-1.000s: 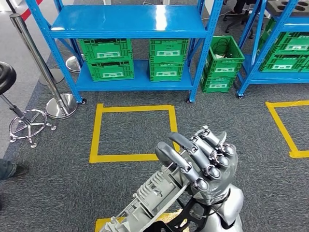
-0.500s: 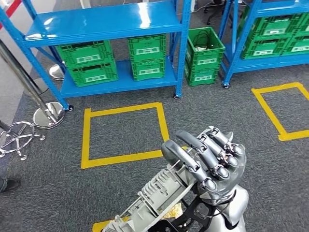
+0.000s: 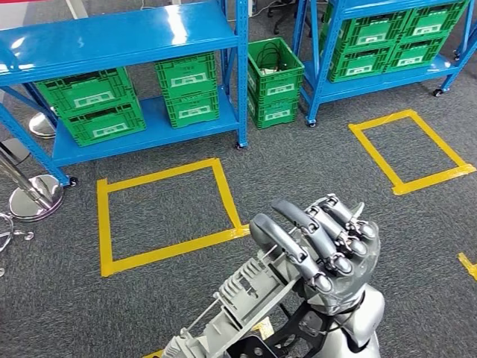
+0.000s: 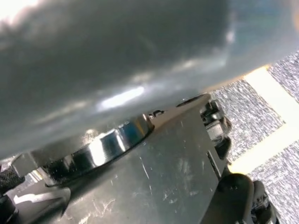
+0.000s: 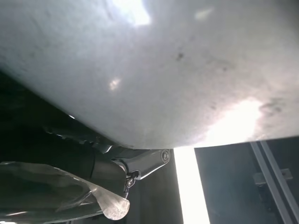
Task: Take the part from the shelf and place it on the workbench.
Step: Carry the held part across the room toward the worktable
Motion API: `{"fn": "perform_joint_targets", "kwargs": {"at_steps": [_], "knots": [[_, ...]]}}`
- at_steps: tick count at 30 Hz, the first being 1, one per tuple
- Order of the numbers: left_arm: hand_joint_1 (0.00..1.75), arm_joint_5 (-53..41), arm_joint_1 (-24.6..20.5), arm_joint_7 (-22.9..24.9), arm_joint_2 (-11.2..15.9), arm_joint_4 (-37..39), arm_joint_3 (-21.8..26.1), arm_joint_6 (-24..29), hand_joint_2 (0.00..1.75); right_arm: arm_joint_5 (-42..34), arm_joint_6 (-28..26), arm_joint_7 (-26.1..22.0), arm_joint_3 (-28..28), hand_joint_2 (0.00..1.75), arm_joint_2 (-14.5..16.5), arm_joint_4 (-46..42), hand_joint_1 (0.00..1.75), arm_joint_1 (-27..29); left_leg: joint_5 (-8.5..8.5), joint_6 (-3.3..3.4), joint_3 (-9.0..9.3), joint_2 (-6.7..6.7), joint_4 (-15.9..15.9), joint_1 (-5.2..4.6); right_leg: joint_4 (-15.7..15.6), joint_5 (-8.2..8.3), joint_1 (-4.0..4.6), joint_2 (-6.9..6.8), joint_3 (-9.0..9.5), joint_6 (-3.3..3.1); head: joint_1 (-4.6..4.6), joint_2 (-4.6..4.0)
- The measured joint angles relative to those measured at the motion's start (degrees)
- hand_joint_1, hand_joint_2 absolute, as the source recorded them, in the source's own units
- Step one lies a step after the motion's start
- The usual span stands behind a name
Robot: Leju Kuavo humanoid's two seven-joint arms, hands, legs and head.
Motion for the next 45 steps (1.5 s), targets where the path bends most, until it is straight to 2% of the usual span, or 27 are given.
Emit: {"fn": "perform_joint_targets", "kwargs": {"at_steps": [2,5,7,9,10,12,13,15,17,19,21,22,24,26,27,28,30,31,33,35,36,38,39,41,42,43,45], "knots": [[0.0,0.0,0.0,0.0,-0.1,0.0,0.0,0.1,0.0,0.1,0.0,0.0,-0.1,1.75,0.0,-0.4,1.75,0.1,0.33,0.54,0.08,1.24,-0.6,0.21,2.6,-1.76,0.18,-2.11,-1.61,0.44,0.33,0.0],[0.0,0.0,0.2,0.3,-0.1,0.0,0.0,0.4,0.0,0.0,0.0,0.0,-0.4,1.75,0.0,-0.9,1.75,0.2,0.37,0.93,0.04,3.44,-0.7,0.1,13.2,-6.86,0.21,-5.27,-6.71,0.82,0.88,0.0],[0.0,0.0,0.1,0.8,-0.1,0.0,0.0,0.7,0.0,0.0,0.0,0.0,-0.7,1.75,0.0,-1.5,1.75,0.6,0.33,0.95,0.02,4.92,-0.7,0.03,16.0,-6.97,0.19,-5.76,-7.89,0.95,0.9,0.0],[0.0,0.1,-0.2,1.4,-0.2,0.0,0.0,0.9,0.0,0.2,0.0,0.0,-1.1,1.75,0.0,-2.5,1.75,1.2,0.25,0.83,0.08,6.05,-0.6,0.02,10.1,-3.51,0.19,-6.68,-4.6,0.85,0.92,0.0],[0.0,0.2,-0.3,1.6,-0.2,0.0,0.0,0.9,0.0,0.3,0.0,0.0,-1.3,1.75,0.0,-3.0,1.75,1.5,0.15,0.66,0.14,6.49,-0.5,-0.09,5.9,-2.12,0.34,-8.06,-2.31,0.74,0.94,0.0],[0.0,0.5,-0.3,2.0,-0.3,0.0,0.0,0.9,0.0,0.6,0.0,0.0,-1.8,1.75,0.0,-4.1,1.75,2.2,-0.1,0.15,0.21,7.27,-0.2,-0.44,0.4,-0.8,0.59,-9.92,0.77,0.17,0.97,0.0],[0.0,0.6,-0.3,2.2,-0.3,0.0,0.0,0.9,0.0,0.7,0.0,0.0,-2.1,1.75,0.0,-4.6,1.75,2.5,-0.16,-0.1,0.26,7.68,-0.1,-0.6,-0.2,-0.95,0.75,-10.15,1.06,-0.13,0.95,0.0],[0.0,0.8,-0.2,2.6,-0.2,0.0,0.0,1.1,0.0,0.9,0.0,0.0,-2.8,1.75,0.0,-5.6,1.75,3.5,-0.28,-0.54,0.34,8.53,0.0,-0.63,-0.1,-0.67,0.7,-8.86,0.93,-0.79,0.91,0.0],[0.0,1.7,-0.2,3.4,0.1,0.0,0.1,0.8,0.0,1.2,0.0,0.0,-3.6,1.75,0.1,-6.7,1.75,4.3,-1.87,-1.15,-0.03,6.75,1.5,-0.39,-0.2,-0.34,0.44,-7.74,0.81,-1.42,0.76,0.0],[0.0,3.9,-0.1,5.2,0.5,0.0,0.7,0.2,0.0,1.5,0.0,0.0,-4.4,1.75,0.2,-7.7,1.75,5.0,-5.76,-1.66,-2.19,3.99,7.5,-0.18,-0.2,-0.07,0.28,-6.55,0.69,-1.86,0.5,0.0],[0.0,7.5,0.1,7.6,0.8,0.0,2.3,-0.4,0.0,1.5,0.0,0.0,-5.2,1.75,0.2,-8.7,1.75,5.9,-9.13,-1.72,-5.25,3.42,15.1,-0.16,-0.2,0.05,0.38,-5.13,0.57,-2.07,0.37,0.0],[0.0,9.4,0.3,8.7,0.9,0.0,3.5,-0.8,0.0,1.5,0.0,0.0,-5.7,1.75,0.3,-9.3,1.75,6.5,-9.39,-1.61,-5.98,3.41,16.9,-0.17,-0.2,0.09,0.45,-4.39,0.56,-2.11,0.36,0.0],[0.0,12.3,0.5,10.3,0.9,0.0,5.9,-1.3,0.0,1.4,0.0,0.0,-6.7,1.75,0.3,-10.3,1.75,7.5,-6.63,-1.07,-4.5,3.07,13.9,-0.21,-0.2,0.15,0.6,-2.89,0.66,-2.12,0.35,0.0],[0.0,14.1,0.6,11.2,1.0,0.0,8.1,-1.6,0.0,1.3,0.0,0.0,-7.6,1.75,0.5,-11.3,1.75,8.3,-2.64,-0.02,-0.85,0.84,6.0,-0.25,-0.1,0.21,0.77,-1.57,0.75,-2.02,0.38,0.0],[0.0,14.8,0.7,11.5,1.1,0.0,9.1,-1.7,0.0,1.3,0.0,0.0,-7.9,1.75,0.5,-11.8,1.75,8.6,-1.58,0.41,0.61,-0.38,2.8,-0.28,-0.1,0.28,0.79,-0.94,0.63,-1.86,0.34,0.0],[0.0,15.3,0.7,11.9,1.2,0.0,10.0,-1.7,0.0,1.3,0.0,0.0,-8.3,1.75,0.6,-12.2,1.75,8.9,-1.26,0.7,1.39,-1.26,1.0,-0.32,0.0,0.4,0.72,-0.39,0.38,-1.62,0.29,0.0],[0.0,15.9,0.8,12.4,1.3,0.0,11.5,-1.7,0.0,1.2,0.0,0.0,-9.0,1.75,0.6,-13.1,1.75,9.5,-1.43,0.78,1.72,-1.01,-0.1,-0.41,-0.1,0.74,0.47,0.71,-0.17,-0.91,0.16,0.0],[0.0,16.1,0.9,12.6,1.3,0.0,12.1,-1.7,0.0,1.0,0.0,0.0,-9.4,1.75,0.7,-13.5,1.75,9.9,-1.23,0.78,1.78,-0.35,-0.5,-0.33,0.1,0.67,0.48,0.54,-0.55,-0.55,0.15,0.0],[0.0,16.2,1.0,13.0,1.2,0.0,12.9,-1.8,0.0,0.5,0.0,0.0,-10.2,1.75,0.8,-14.2,1.75,10.4,-0.76,0.97,1.98,1.04,-1.3,-0.08,2.9,-1.21,0.71,-1.64,-2.13,0.02,0.52,0.0],[0.0,15.9,1.3,13.3,1.2,0.0,13.4,-2.2,0.0,-0.3,0.0,0.0,-10.9,1.75,0.8,-14.7,1.75,10.9,-0.63,1.18,1.97,2.56,-1.5,-0.06,9.7,-5.02,0.71,-4.51,-5.3,0.42,0.91,0.0],[0.0,15.7,1.5,13.4,1.2,0.0,13.5,-2.3,0.0,-0.6,0.0,0.0,-11.2,1.75,0.8,-14.9,1.75,11.1,-0.64,1.21,1.91,3.39,-1.4,-0.1,13.2,-6.57,0.59,-5.17,-6.88,0.61,0.99,0.0],[0.0,15.2,1.6,13.4,1.2,0.0,13.6,-2.3,0.0,-1.0,0.0,0.0,-11.7,1.75,0.8,-15.2,1.75,11.6,-0.67,1.18,1.83,4.97,-1.4,-0.11,15.5,-6.83,0.26,-5.78,-7.6,0.99,1.02,0.0],[0.0,15.0,1.6,13.4,1.1,0.0,13.6,-2.2,0.0,-1.2,0.0,0.0,-11.9,1.75,0.9,-15.3,1.75,11.7,-0.71,1.11,1.82,5.67,-1.4,-0.08,13.4,-5.49,0.07,-6.15,-6.22,1.15,1.05,0.0],[0.0,14.5,1.5,13.3,0.8,0.0,13.6,-1.9,0.0,-1.7,0.0,0.0,-12.2,1.75,0.9,-15.6,1.75,11.8,-0.97,0.68,1.84,6.77,-1.0,-0.16,5.5,-2.5,-0.06,-8.26,-1.41,1.35,1.1,0.0],[0.0,14.2,1.4,13.3,0.6,0.0,13.5,-1.7,0.0,-1.9,0.0,0.0,-12.3,1.75,0.9,-15.7,1.75,11.8,-1.15,0.34,1.83,7.17,-0.7,-0.27,2.2,-1.67,-0.01,-9.13,0.56,1.13,1.1,0.0],[0.0,14.1,1.3,13.3,0.5,0.0,13.5,-1.7,0.0,-2.1,0.0,0.0,-12.4,1.75,1.0,-15.8,1.75,11.8,-1.29,0.01,1.84,7.53,-0.5,-0.41,0.4,-1.41,0.09,-9.72,1.66,0.83,1.09,0.0],[0.0,13.8,1.2,13.2,0.3,0.0,13.5,-1.6,0.0,-2.8,0.0,0.0,-12.7,1.75,1.0,-15.9,1.75,12.0,-1.31,-0.52,1.9,8.33,-0.3,-0.5,0.0,-1.37,0.25,-8.97,1.7,0.02,1.05,0.0]]}}
